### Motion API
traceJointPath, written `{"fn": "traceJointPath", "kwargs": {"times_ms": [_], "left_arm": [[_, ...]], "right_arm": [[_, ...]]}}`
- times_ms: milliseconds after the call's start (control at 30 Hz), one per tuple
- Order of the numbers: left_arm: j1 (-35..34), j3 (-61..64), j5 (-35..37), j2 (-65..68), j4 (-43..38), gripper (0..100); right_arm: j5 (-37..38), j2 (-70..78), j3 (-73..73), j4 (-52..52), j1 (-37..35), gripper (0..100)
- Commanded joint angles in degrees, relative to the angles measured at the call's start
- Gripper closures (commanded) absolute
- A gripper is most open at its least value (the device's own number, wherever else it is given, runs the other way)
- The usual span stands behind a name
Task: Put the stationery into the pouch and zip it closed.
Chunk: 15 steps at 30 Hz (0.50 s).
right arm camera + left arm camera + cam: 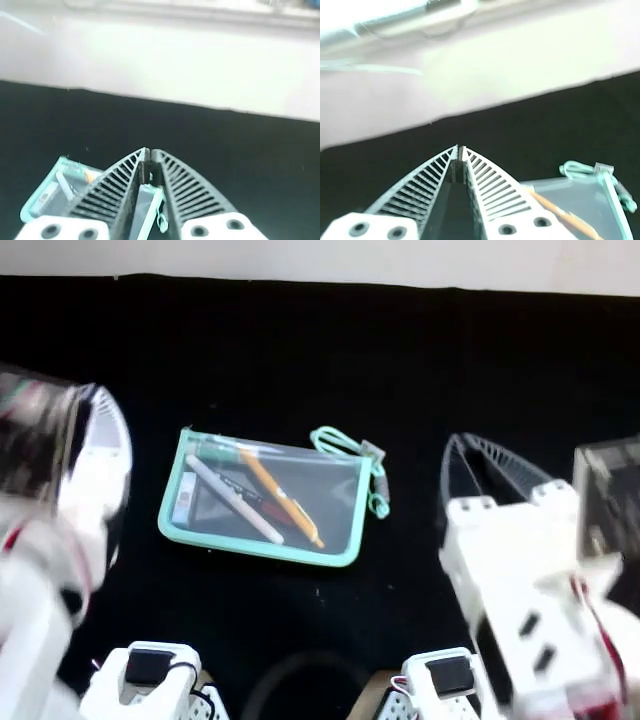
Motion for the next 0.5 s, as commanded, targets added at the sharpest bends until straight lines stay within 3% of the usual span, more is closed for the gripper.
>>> {"fn": "traceJointPath", "kwargs": {"times_ms": [0, 233, 467], "left_arm": [[-0.5, -1.3, 0.6, -4.2, 0.2, 99], [-0.5, -1.3, 0.6, -10.7, 0.2, 99], [-0.5, 1.5, 0.6, -17.2, 0.4, 99]], "right_arm": [[0.0, -2.2, 0.0, -1.3, -0.4, 99.1], [-4.0, -5.8, 0.0, -0.9, 9.6, 99.1], [-3.9, -13.6, 9.4, -0.5, 10.9, 99.1]]}}
